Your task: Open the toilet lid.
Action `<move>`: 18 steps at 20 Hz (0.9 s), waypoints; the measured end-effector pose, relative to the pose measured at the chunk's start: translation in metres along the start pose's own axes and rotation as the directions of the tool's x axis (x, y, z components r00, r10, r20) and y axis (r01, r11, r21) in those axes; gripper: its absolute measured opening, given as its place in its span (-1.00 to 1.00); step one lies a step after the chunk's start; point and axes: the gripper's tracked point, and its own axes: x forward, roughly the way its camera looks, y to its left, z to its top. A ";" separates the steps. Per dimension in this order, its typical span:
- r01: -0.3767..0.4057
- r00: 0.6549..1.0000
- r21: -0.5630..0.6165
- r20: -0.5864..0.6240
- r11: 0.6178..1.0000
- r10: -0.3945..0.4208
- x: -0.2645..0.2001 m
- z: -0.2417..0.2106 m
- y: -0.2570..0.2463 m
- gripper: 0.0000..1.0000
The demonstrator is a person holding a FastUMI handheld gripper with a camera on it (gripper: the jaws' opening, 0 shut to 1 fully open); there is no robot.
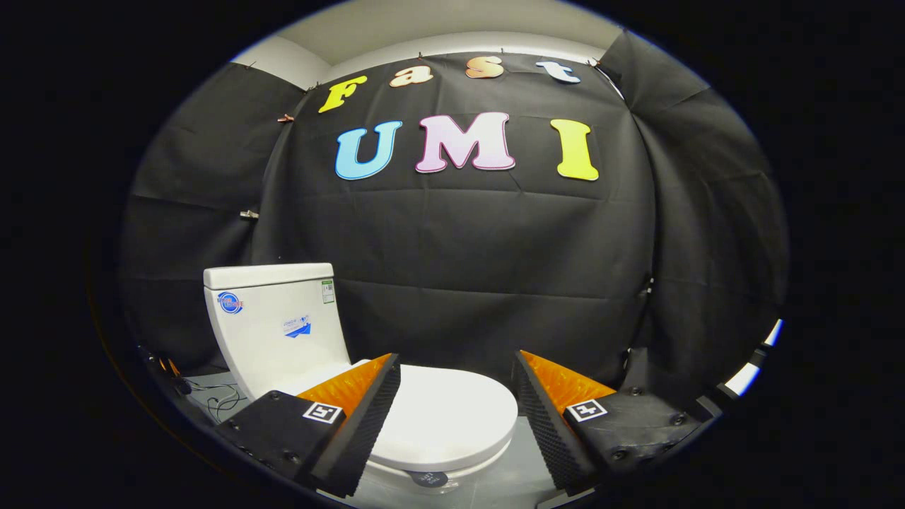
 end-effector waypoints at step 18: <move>0.000 0.999 0.018 -0.042 1.000 0.001 0.002 -0.014 -0.003 0.99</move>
